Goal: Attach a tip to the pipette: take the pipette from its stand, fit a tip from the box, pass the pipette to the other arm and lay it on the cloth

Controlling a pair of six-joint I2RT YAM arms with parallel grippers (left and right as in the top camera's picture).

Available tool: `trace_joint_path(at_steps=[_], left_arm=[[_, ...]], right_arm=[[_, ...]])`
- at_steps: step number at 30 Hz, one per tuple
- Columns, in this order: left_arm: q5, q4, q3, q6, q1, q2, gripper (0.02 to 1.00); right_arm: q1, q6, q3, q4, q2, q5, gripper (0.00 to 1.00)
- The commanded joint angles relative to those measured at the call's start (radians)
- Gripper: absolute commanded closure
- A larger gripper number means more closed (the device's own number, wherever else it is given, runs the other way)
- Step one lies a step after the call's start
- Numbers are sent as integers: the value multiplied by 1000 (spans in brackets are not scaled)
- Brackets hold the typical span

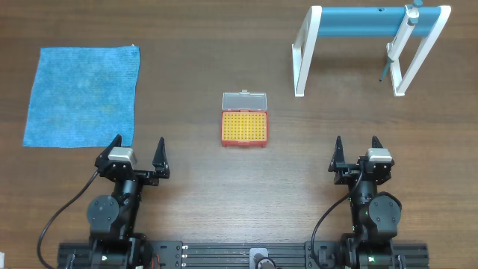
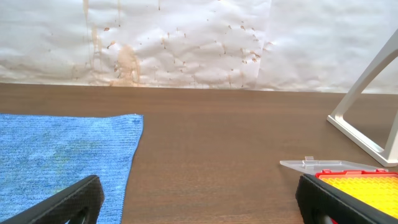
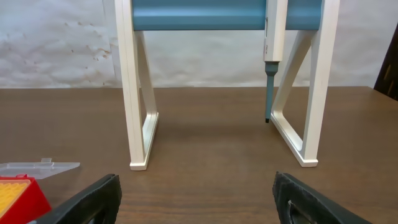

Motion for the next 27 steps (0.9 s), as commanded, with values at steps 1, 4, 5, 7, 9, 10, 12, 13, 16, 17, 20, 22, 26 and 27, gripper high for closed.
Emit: trace_joint_path(at_steps=[1,4,5,7,9,10,12,13,16,17,20,22,26,27], left_arm=[[-12,-8,-1,12,-3,-10,20],[-13,-8,-1,12,-3,-10,20],[-12,-8,-1,12,-3,-10,20],[-13,-8,-1,12,-3,-10,20],[-12,-8,-1,12,-3,-10,20],[-13,-8,-1,12,-3,-10,20],[-13,-8,-1,12,-3,-10,20],[-13,-8,-1,12,-3,-10,20],[-13,-8,-1,12,-3,-10,20],[-13,-8,-1,12,-3,-10,20],[-13,-8,-1,12,-3,-10,20],[-12,-8,-1,12,-3,-10,20],[-12,-8,-1,12,-3,-10,20],[-13,-8,-1,12,-3,-10,18]], right_arm=[[-5,-14,-2,-9,-12,-16,198],[-5,-14,-2,-9,-12,-16,198],[-5,-14,-2,-9,-12,-16,198],[-5,-14,-2,-9,-12,-16,196],[-5,-14,-2,-9,-12,-16,198],[-5,-14,-2,-9,-12,-16,198],[-5,-14,-2,-9,-12,-16,198],[-5,-14,-2,-9,-12,-16,198],[-5,-14,-2,-9,-12,-16,198],[-5,-14,-2,-9,-12,-16,198],[-5,-14,-2,-9,-12,-16,198],[-5,-14,-2,-9,-12,-16,198],[-5,-15,-2,-1,-12,-12,196],[-6,-15,-2,6,-8,-7,196]])
